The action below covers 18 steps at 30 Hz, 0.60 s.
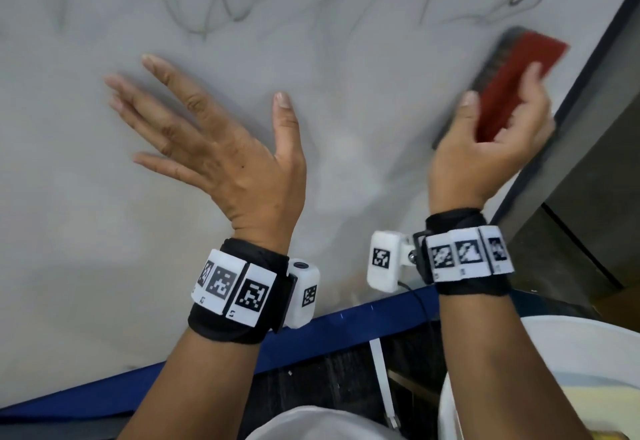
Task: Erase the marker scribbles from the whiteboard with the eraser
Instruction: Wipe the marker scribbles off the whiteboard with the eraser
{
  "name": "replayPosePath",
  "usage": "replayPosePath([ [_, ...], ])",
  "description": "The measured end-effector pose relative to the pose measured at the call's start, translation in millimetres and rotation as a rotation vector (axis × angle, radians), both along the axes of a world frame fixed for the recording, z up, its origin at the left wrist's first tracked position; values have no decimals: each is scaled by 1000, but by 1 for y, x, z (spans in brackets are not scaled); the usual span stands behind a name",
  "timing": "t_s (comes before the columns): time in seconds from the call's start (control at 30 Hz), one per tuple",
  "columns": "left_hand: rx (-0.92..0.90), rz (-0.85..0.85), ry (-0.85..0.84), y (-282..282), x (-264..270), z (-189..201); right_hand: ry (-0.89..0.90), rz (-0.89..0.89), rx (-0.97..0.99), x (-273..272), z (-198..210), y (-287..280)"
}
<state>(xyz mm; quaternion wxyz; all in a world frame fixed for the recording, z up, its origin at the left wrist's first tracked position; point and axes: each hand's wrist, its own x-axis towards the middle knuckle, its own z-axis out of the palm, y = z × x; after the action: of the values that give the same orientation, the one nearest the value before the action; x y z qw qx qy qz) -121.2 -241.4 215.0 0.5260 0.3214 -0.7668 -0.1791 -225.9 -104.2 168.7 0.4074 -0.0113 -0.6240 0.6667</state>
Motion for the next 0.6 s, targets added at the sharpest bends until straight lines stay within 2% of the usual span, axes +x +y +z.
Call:
replayPosePath([
  [0.07, -6, 2, 5, 0, 0, -1, -47, -4, -129, -5, 8, 6],
  [0.13, -15, 1, 9, 0, -1, -1, -36, -4, -133, 1, 12, -3],
  [0.3, -14, 0, 10, -1, -3, -4, 97, 52, 184, 22, 1, -26],
  [0.5, -25, -7, 10, -1, 0, -4, 54, 7, -81, 4, 26, -9],
  [0.6, -22, -5, 9, 0, 0, -3, 104, 70, 16, 21, 27, -33],
])
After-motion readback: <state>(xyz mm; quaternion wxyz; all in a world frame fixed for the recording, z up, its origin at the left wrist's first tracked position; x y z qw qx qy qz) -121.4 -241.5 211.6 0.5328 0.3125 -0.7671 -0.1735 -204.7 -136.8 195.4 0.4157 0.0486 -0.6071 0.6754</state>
